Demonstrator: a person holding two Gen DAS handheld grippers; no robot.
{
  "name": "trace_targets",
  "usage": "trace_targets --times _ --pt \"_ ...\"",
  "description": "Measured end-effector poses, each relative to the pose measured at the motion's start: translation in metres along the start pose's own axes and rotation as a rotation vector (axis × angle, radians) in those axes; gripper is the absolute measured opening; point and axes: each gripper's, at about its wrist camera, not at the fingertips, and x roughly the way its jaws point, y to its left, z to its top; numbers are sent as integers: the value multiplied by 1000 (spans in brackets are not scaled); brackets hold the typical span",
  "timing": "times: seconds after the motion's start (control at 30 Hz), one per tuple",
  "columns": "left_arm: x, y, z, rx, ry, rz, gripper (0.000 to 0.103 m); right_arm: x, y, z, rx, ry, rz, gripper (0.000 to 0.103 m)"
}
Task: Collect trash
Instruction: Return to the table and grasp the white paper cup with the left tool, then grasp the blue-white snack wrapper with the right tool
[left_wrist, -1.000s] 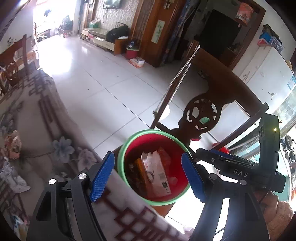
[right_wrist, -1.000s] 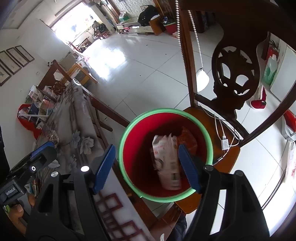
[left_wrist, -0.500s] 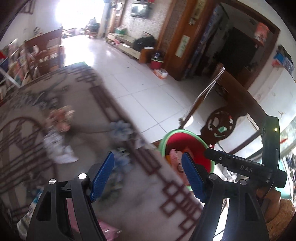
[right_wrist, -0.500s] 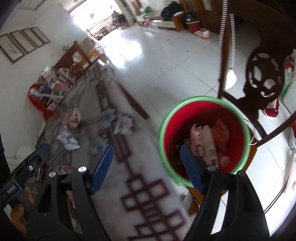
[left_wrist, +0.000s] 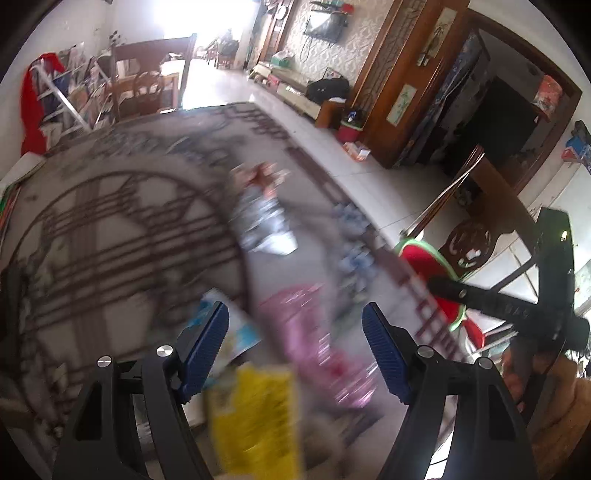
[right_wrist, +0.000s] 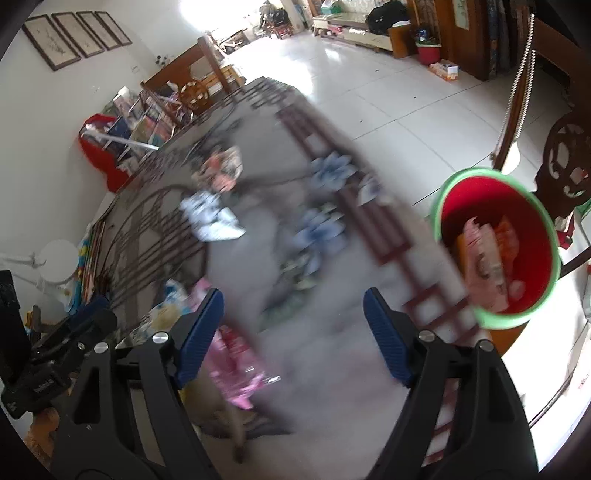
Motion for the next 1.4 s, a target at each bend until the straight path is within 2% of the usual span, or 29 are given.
trace_targets --times 0.23,0.37,0.47,0.8,0.87,0.9,1.03,1.27,1.4 --pt "-8 64 -35 125 109 39 72 4 44 -32 -3 8 16 78" --pt "8 87 -50 224 226 22 73 3 53 -46 9 12 9 79" --pt "19 96 -56 262 272 6 73 4 56 -55 17 20 4 79" --pt "38 87 -57 285 288 -58 70 4 71 -61 -2 33 -5 79" --pt "38 86 -58 276 284 -62 58 5 75 -61 -10 37 -5 79" --pt "38 87 -58 267 285 -65 56 6 76 -61 -13 40 -5 79" --pt "33 97 -61 189 271 -69 55 9 84 -62 -27 50 -1 79" --pt "11 137 -75 -9 240 15 55 23 106 -63 -79 84 10 79" --pt "-6 157 -86 -73 208 62 55 35 126 -60 -130 107 7 79"
